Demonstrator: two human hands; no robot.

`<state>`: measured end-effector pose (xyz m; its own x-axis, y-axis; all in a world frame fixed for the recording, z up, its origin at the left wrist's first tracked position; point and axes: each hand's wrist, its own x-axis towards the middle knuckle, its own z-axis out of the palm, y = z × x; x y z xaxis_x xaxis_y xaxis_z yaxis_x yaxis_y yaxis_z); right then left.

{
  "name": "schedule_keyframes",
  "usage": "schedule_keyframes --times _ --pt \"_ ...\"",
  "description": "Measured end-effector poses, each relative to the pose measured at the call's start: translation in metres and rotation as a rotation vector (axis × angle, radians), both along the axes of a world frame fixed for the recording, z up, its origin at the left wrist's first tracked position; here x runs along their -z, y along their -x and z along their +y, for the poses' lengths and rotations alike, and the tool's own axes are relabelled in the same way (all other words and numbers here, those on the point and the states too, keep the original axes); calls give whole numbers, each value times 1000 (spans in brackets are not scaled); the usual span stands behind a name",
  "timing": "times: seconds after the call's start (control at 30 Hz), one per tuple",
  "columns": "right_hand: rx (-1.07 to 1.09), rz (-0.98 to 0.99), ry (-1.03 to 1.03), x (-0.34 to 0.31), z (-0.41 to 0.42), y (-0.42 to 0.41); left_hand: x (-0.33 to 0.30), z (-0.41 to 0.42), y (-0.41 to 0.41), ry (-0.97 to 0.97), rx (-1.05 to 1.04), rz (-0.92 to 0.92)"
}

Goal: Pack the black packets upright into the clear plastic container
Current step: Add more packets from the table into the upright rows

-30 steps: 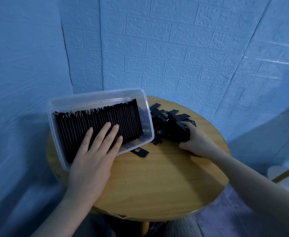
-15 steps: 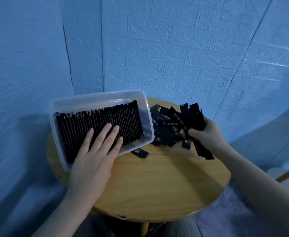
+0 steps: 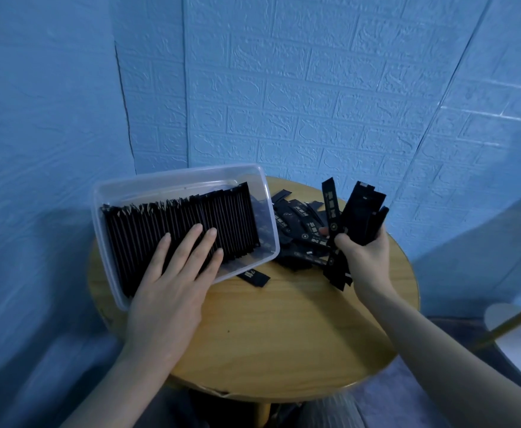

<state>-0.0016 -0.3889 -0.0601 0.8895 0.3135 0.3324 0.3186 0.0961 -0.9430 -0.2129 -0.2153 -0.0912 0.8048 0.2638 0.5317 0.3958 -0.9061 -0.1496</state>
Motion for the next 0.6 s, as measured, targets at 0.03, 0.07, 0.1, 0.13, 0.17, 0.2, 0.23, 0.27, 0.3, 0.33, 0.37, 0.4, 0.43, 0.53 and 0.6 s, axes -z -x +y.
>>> schedule_keyframes --times 0.03,0.07,0.1,0.13,0.17,0.2,0.23,0.27,0.3,0.33,0.37,0.4,0.43,0.53,0.6 --pt "-5 5 -4 1 0 -1 0 0 0 1 0 3" --pt "-16 13 -14 1 1 0 0 0 0 0 -1 5" --pt "-24 12 -26 1 2 -1 0 0 0 1 -1 7" --pt "-28 5 -32 1 2 -1 -1 0 0 2 -1 6" --pt "-41 -6 -39 1 3 -1 -1 -1 0 4 0 4" --pt "-62 -14 -48 0 4 0 -1 -1 0 5 1 2" --pt "-79 -25 -50 0 4 1 -1 -1 0 3 2 -1" --pt "-90 -42 -47 0 4 1 -1 -1 0 1 5 -2" --pt "-91 -57 -39 0 4 -1 -1 -1 0 -1 6 -3" --pt "-93 -66 -36 0 4 -1 -1 -1 0 -2 5 -3" --pt "-98 -67 -40 -1 4 0 -1 -1 0 -3 5 -2" --pt "-106 -67 -50 -2 4 1 -1 0 1 -3 4 -1" --pt "-112 -70 -59 -2 4 2 0 0 1 -2 6 -1" --pt "-117 -56 -85 -3 3 6 0 0 0 4 7 -3" --pt "-97 -36 -90 0 1 7 -1 0 0 7 7 -1"
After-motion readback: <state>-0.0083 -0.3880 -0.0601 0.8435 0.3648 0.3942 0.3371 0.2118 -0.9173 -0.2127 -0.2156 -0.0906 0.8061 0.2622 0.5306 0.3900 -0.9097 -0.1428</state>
